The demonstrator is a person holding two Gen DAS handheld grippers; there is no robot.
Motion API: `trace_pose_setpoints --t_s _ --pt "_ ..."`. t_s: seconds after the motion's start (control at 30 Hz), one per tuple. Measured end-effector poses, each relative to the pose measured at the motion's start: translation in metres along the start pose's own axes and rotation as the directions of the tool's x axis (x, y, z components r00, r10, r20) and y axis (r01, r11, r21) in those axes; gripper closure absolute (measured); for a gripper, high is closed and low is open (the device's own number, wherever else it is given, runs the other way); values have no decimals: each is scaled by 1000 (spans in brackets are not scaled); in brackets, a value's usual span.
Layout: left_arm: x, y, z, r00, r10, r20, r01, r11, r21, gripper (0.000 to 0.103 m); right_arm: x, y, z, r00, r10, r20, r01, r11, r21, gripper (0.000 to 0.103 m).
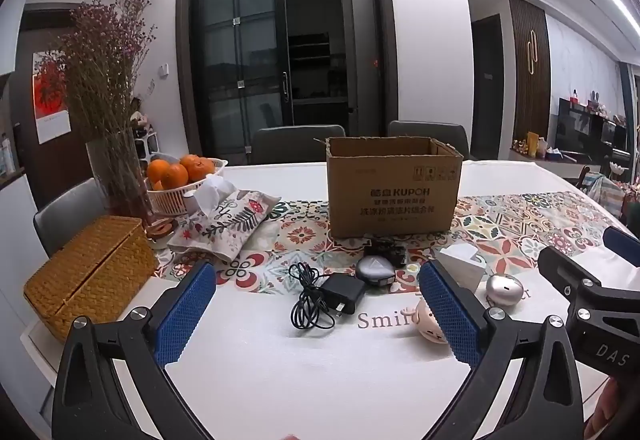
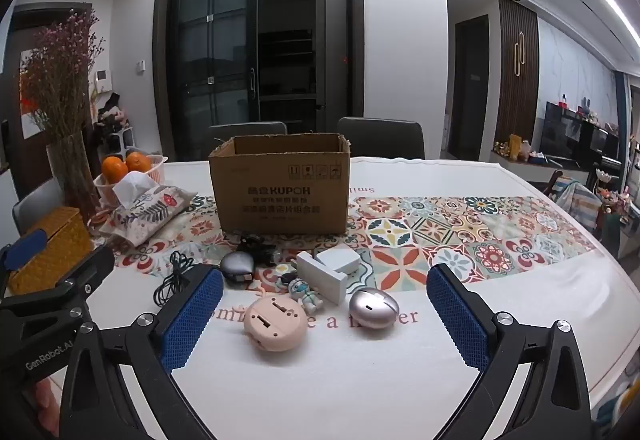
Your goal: Organize rigid objects
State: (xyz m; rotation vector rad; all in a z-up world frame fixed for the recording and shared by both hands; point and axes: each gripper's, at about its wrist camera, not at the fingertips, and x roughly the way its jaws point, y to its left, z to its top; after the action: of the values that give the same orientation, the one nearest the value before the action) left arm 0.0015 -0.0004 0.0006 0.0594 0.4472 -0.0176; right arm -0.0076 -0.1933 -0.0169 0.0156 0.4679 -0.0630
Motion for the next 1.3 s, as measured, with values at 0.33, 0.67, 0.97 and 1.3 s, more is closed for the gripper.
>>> trace_pose_setpoints --t_s 0.33,0.67,0.97,1.3 --pt "-7 3 5 1000 8 19 -8 1000 -6 0 0 2 -1 1000 -2 -1 2 1000 -4 0" --pt "-2 1 -3 1000 9 11 -9 1000 -6 0 1 2 0 1000 -3 -2 3 1000 -4 0" --pt "-1 3 -4 1000 9 11 -8 1000 -7 0 0 2 0 1000 -3 -2 3 1000 -5 0" --pt "-2 2 -4 1000 10 13 -10 1000 -8 0 0 3 0 1000 -3 -2 3 1000 -7 0"
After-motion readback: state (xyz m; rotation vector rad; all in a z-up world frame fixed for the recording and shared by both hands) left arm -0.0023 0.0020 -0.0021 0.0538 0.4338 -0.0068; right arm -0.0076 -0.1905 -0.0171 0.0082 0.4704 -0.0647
